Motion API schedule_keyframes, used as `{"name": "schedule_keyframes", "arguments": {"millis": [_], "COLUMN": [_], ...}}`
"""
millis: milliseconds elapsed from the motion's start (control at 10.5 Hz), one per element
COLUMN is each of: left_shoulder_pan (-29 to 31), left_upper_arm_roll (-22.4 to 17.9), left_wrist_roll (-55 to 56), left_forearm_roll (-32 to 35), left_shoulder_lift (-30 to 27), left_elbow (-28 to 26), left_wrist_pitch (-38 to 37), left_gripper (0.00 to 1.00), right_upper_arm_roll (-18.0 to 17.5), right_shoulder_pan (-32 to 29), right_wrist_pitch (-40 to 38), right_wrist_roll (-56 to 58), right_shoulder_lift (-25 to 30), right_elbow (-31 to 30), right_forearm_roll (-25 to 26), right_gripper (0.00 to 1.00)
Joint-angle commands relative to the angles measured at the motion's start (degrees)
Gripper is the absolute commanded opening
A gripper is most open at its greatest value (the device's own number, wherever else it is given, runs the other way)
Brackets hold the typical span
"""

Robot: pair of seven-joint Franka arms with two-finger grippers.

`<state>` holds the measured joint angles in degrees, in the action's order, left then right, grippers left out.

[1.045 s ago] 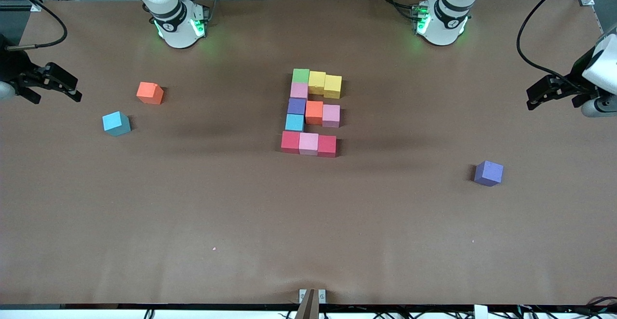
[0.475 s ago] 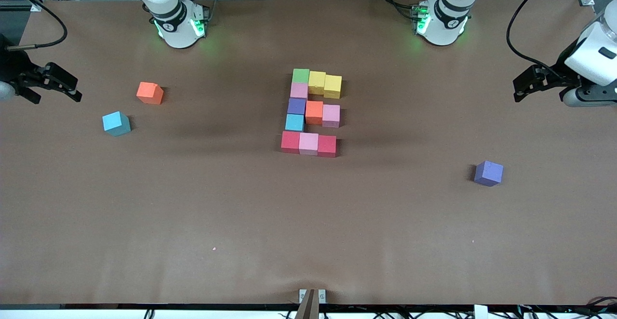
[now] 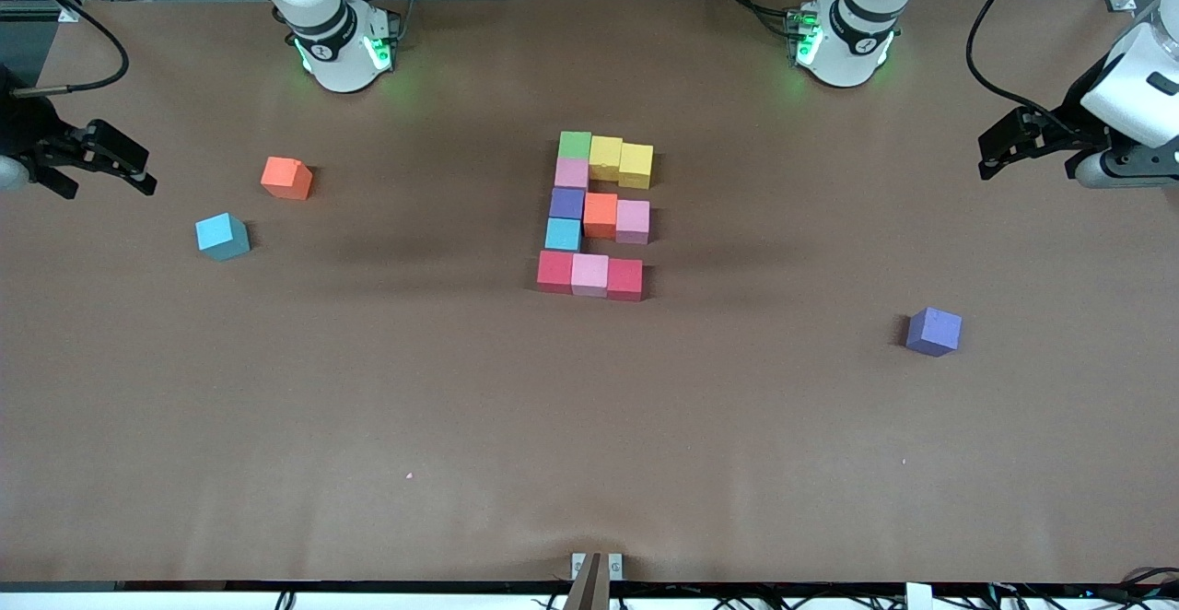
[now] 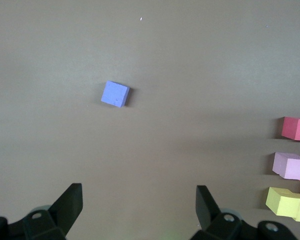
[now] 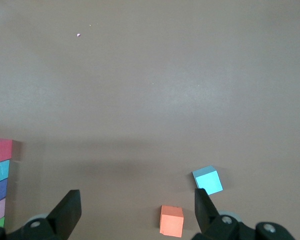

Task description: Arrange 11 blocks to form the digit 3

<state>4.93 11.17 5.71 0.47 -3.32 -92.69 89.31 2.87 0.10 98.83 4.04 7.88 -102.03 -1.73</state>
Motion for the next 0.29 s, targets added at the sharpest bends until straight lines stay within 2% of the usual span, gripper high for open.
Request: {"name": "schedule_keyframes", "arguments": {"millis": [0, 190], "left_shoulder_pan": [-0.2, -0.2], "left_upper_arm_roll": [-0.7, -0.9], "left_wrist_roll": [0.0, 0.0], "left_forearm_roll": [-2.4, -2.4], "left_shoulder_lift": [-1.3, -1.3], "left_elbow": [-0.6, -0.7], "left_wrist_pitch": [-1.0, -1.0], "left_gripper": [1.00, 1.00], "right_upper_arm_roll": [-0.7, -0.7], "right_shoulder_pan": [-1.0, -1.0], "right_wrist_pitch": [0.7, 0.6], "right_wrist_roll": [0.8, 0.8], "right_shoulder_lift": [0.9, 1.0], "right_elbow": [-1.1, -1.2], "right_forearm_roll": [-0.1, 0.0], "right_gripper": [1.00, 1.00]}}
